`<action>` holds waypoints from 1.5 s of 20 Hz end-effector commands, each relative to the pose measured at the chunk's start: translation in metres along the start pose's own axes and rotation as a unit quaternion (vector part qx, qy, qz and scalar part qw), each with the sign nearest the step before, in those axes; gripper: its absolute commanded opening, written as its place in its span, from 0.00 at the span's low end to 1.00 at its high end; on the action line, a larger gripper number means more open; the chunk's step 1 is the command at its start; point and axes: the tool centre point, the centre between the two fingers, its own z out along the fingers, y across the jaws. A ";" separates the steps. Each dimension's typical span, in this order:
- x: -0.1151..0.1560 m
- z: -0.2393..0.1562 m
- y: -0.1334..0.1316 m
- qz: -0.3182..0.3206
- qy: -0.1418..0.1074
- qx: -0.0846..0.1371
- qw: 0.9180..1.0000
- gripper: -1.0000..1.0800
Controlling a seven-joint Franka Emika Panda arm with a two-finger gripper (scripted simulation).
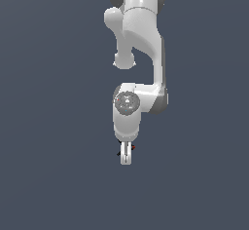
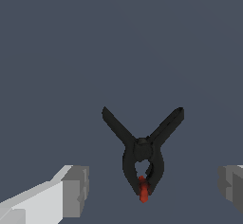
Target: Pick up the object and move it to a goal position.
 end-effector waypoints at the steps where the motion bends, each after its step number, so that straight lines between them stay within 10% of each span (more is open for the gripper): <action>1: 0.000 0.005 0.000 0.000 0.000 0.000 1.000 0.96; 15: 0.000 0.049 0.000 0.002 0.000 0.000 1.000 0.96; 16: 0.000 0.049 0.000 0.002 0.000 0.000 1.000 0.00; 30: -0.003 0.044 0.001 0.002 0.000 0.000 1.000 0.00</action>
